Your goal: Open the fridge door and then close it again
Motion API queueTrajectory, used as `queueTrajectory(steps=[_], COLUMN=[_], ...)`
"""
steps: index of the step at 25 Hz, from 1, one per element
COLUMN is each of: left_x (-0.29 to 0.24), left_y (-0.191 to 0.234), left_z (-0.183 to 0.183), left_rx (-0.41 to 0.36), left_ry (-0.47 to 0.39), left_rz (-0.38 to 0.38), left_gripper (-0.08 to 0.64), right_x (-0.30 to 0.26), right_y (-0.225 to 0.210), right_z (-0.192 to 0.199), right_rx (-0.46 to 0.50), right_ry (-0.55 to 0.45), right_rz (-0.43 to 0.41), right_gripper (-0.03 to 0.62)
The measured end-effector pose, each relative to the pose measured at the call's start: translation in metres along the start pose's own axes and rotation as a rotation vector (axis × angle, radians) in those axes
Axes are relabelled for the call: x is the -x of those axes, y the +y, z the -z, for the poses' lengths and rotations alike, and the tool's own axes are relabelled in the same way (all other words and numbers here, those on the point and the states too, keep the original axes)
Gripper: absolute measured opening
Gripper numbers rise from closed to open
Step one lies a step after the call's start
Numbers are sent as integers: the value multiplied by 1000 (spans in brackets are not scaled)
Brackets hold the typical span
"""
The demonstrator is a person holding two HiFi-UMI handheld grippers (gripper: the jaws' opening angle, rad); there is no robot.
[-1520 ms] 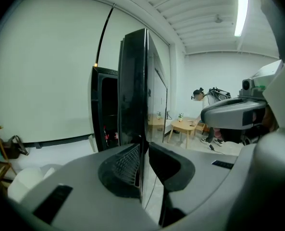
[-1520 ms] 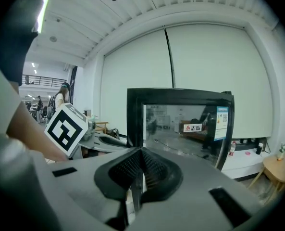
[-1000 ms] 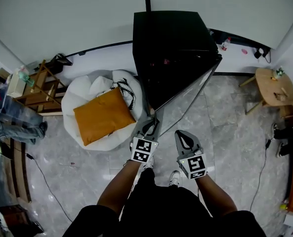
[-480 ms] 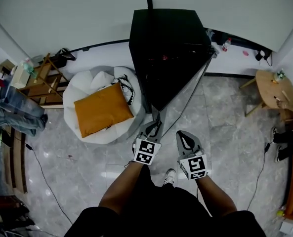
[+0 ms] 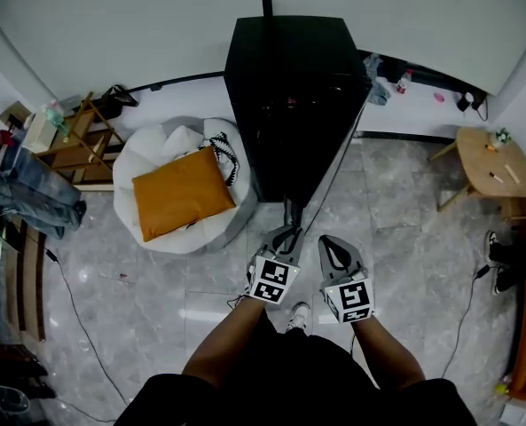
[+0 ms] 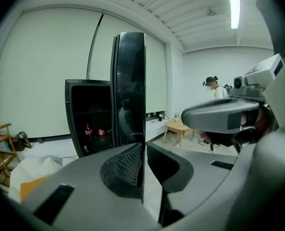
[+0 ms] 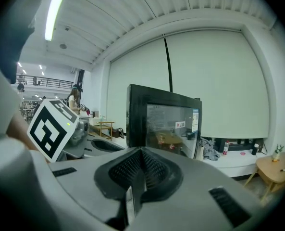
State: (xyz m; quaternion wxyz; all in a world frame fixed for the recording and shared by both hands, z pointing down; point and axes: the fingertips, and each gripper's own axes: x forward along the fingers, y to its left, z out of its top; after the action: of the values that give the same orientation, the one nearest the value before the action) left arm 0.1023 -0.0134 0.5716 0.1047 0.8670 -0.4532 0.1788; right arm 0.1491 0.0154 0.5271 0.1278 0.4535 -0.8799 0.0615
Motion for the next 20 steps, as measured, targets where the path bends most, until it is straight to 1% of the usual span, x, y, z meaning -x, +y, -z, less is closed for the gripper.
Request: queueTrajectory(steps=[6, 12, 15, 17, 20], left_x=[-5, -2, 7, 14, 28], left_y=[-24, -43, -45, -41, -26], left_z=[-2, -2, -6, -9, -13], left_rx=[-2, -47, -54, -50, -34], left_ry=[-4, -6, -17, -21, -35], left_rz=[19, 64, 72, 61, 12], left_gripper=[52, 43, 23, 21, 21], right_x=[16, 24, 24, 21, 16], right_y=[-8, -16, -21, -22, -22], right_z=[9, 14, 13, 12, 6], right_rx=[-7, -22, -28, -34, -50], right_ry=[10, 0, 0, 0, -29], right_rz=[4, 21, 28, 28, 25], right_gripper=[11, 11, 11, 11, 11])
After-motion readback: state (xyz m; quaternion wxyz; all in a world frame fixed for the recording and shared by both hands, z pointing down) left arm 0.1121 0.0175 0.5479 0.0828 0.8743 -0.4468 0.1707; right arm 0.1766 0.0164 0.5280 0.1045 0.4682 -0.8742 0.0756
